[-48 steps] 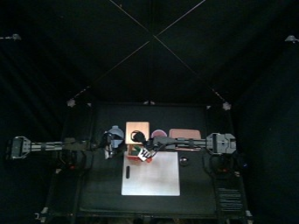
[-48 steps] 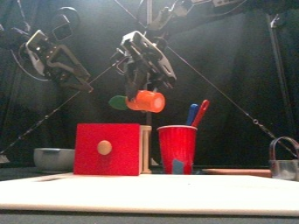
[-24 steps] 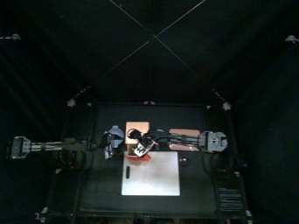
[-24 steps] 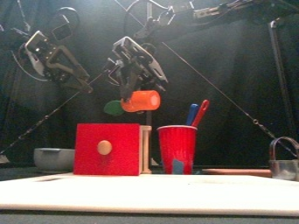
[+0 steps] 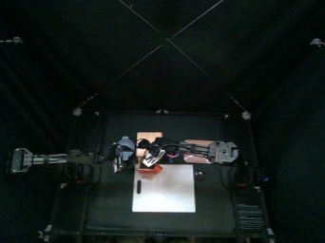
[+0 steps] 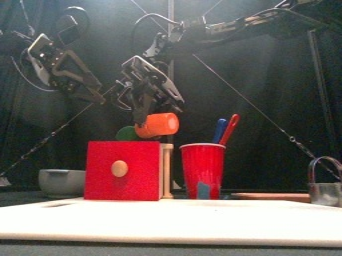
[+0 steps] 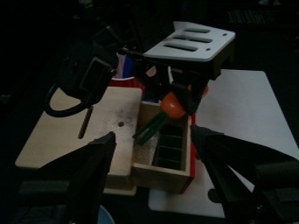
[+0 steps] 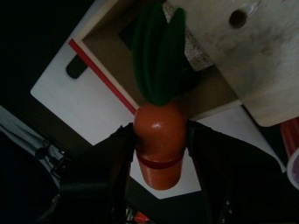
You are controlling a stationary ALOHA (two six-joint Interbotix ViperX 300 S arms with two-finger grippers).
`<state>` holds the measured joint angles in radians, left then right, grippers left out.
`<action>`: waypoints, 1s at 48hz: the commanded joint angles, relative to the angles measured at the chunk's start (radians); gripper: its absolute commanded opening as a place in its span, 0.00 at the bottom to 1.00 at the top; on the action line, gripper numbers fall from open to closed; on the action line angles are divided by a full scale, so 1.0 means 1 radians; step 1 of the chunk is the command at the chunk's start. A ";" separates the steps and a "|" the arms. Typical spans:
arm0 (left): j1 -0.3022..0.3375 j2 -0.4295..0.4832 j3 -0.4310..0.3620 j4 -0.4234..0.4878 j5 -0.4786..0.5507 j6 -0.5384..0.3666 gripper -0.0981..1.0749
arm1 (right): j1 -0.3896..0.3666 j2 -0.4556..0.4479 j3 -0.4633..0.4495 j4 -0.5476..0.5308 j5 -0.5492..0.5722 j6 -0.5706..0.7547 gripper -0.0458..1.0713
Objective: Drop carrot into open drawer
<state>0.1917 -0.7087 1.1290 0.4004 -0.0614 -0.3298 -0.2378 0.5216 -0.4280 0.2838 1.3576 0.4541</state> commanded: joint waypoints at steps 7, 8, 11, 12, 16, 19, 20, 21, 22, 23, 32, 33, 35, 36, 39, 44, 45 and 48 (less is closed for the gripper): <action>0.002 -0.034 -0.009 0.002 0.046 -0.002 0.94 | 0.000 0.003 -0.051 0.018 0.046 -0.003 0.61; 0.003 -0.037 -0.009 0.002 0.049 0.000 0.94 | 0.000 0.005 -0.052 0.018 0.048 -0.005 0.61; 0.003 -0.046 -0.006 0.002 0.052 0.000 0.94 | 0.002 0.005 -0.055 0.018 0.051 -0.003 0.61; 0.003 -0.049 -0.005 0.002 0.052 0.000 0.94 | 0.002 0.006 -0.060 0.015 0.051 -0.003 0.61; 0.005 -0.054 0.000 0.002 0.054 0.000 0.94 | 0.002 0.009 -0.075 0.002 0.044 -0.002 0.61; 0.005 -0.054 0.000 0.002 0.054 0.000 0.94 | 0.002 0.015 -0.092 -0.020 0.029 -0.002 0.61; 0.005 -0.054 0.000 0.002 0.055 -0.002 0.94 | 0.000 0.015 -0.100 -0.028 0.023 0.000 0.61; 0.005 -0.054 0.000 0.002 0.054 0.000 0.94 | 0.000 0.017 -0.106 -0.037 0.015 0.000 0.61; 0.005 -0.054 0.000 0.002 0.055 -0.002 0.94 | 0.002 0.018 -0.114 -0.044 0.009 0.002 0.61; 0.005 -0.054 0.000 0.002 0.055 -0.002 0.94 | 0.002 0.020 -0.121 -0.052 0.003 0.002 0.61; 0.005 -0.054 0.000 0.000 0.054 -0.002 0.94 | 0.002 0.040 -0.155 -0.069 -0.008 -0.002 0.61; 0.003 -0.054 0.000 0.000 0.055 -0.002 0.94 | 0.002 0.044 -0.155 -0.067 -0.009 -0.003 0.61; 0.005 -0.054 0.000 0.000 0.055 -0.002 0.94 | 0.002 0.051 -0.155 -0.067 -0.009 -0.005 0.61; 0.003 -0.054 0.000 0.000 0.055 -0.002 0.94 | 0.002 0.054 -0.155 -0.069 -0.009 -0.005 0.62; 0.003 -0.054 0.000 0.000 0.055 -0.002 0.94 | 0.002 0.063 -0.155 -0.077 -0.012 -0.005 0.62; 0.003 -0.054 0.000 0.000 0.055 -0.002 0.94 | 0.006 0.069 -0.152 -0.100 -0.023 -0.005 0.63; 0.003 -0.054 0.000 0.002 0.055 0.000 0.94 | 0.008 0.069 -0.152 -0.104 -0.023 -0.005 0.63; 0.003 -0.054 0.000 0.002 0.055 -0.002 0.94 | 0.011 0.067 -0.150 -0.110 -0.023 -0.006 0.64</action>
<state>0.1948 -0.7639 1.1413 0.4004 -0.0031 -0.3298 -0.2286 0.6167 -0.5553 0.1825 1.3392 0.4510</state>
